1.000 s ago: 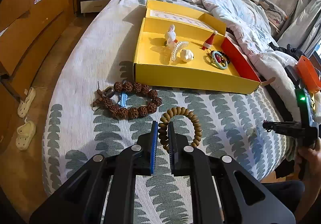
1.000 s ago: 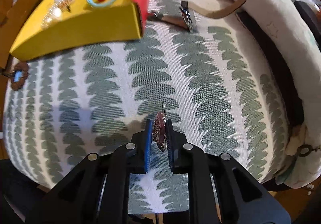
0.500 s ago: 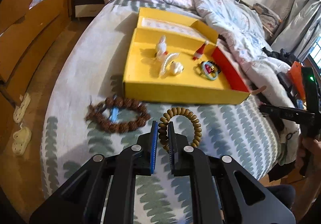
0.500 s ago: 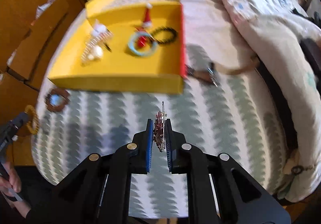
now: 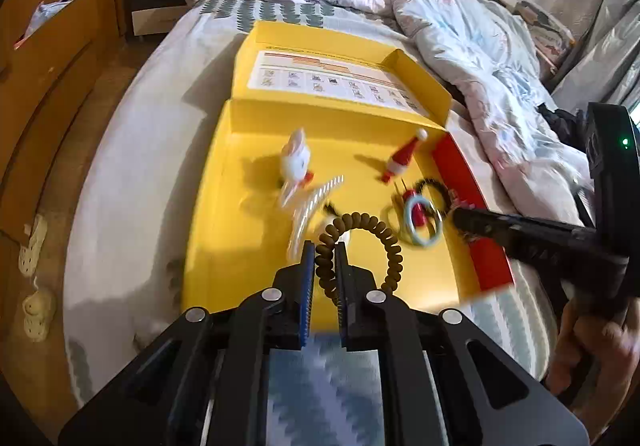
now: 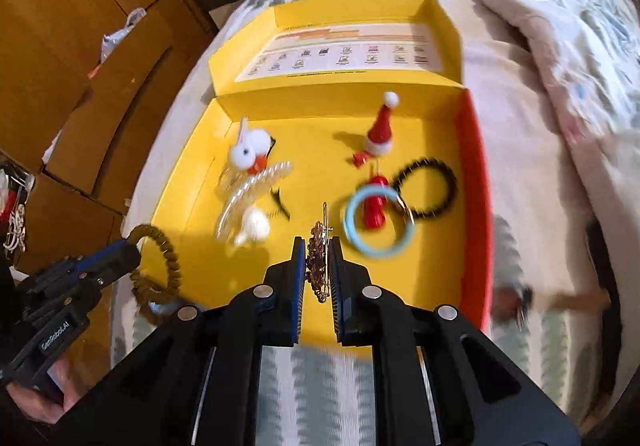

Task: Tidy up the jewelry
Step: 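Carry both items into the yellow box and open both tools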

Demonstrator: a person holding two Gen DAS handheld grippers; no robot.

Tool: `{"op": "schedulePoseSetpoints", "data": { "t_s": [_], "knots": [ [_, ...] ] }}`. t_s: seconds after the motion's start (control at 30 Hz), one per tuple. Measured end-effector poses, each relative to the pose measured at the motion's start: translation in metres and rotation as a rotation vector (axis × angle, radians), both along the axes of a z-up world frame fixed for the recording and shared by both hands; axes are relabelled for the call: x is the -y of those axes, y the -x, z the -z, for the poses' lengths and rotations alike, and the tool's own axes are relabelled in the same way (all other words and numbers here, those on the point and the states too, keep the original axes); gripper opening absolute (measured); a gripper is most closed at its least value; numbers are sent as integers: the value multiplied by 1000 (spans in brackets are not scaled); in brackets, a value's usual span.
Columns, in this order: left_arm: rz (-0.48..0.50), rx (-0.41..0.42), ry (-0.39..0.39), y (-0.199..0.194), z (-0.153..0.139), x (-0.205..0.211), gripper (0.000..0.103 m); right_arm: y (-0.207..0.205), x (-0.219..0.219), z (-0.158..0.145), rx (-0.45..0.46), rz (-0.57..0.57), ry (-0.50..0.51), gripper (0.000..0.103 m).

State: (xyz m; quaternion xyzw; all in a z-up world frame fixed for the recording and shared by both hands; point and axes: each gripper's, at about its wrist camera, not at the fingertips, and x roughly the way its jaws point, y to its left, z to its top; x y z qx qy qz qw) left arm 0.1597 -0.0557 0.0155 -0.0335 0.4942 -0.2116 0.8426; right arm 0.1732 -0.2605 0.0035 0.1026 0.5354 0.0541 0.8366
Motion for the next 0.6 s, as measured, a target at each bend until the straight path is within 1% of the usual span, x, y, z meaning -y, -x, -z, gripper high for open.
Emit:
{"op": "schedulePoseSetpoints", "data": {
  "t_s": [0.07,0.13,0.17,0.27,0.37,0.47,0.57,0.6],
  "knots": [
    [-10,-15,-15,-22,7,14,10,-21,2,9,-17,1,12,13],
    [-14,-31,-28,-39,14,24,10,-34,3,15,-15,-4,3,13],
    [-13,-36,-35,-47,17,32,10,-43,4,22,-31,-10,2,13],
    [11,-31,-54,-63,24,49,10,-62,6,38,-51,-10,32,13],
    [3,-30,-85,-75,38,57,10,-76,7,56,-77,-17,37,13],
    [4,-46,-102,-86,57,63,10,-86,7,66,-83,-19,42,13],
    [5,-20,-142,-90,66,65,11,-93,3,73,-81,-28,60,15],
    [5,-22,-139,-91,67,65,11,-95,1,74,-76,-29,73,17]
  ]
}}
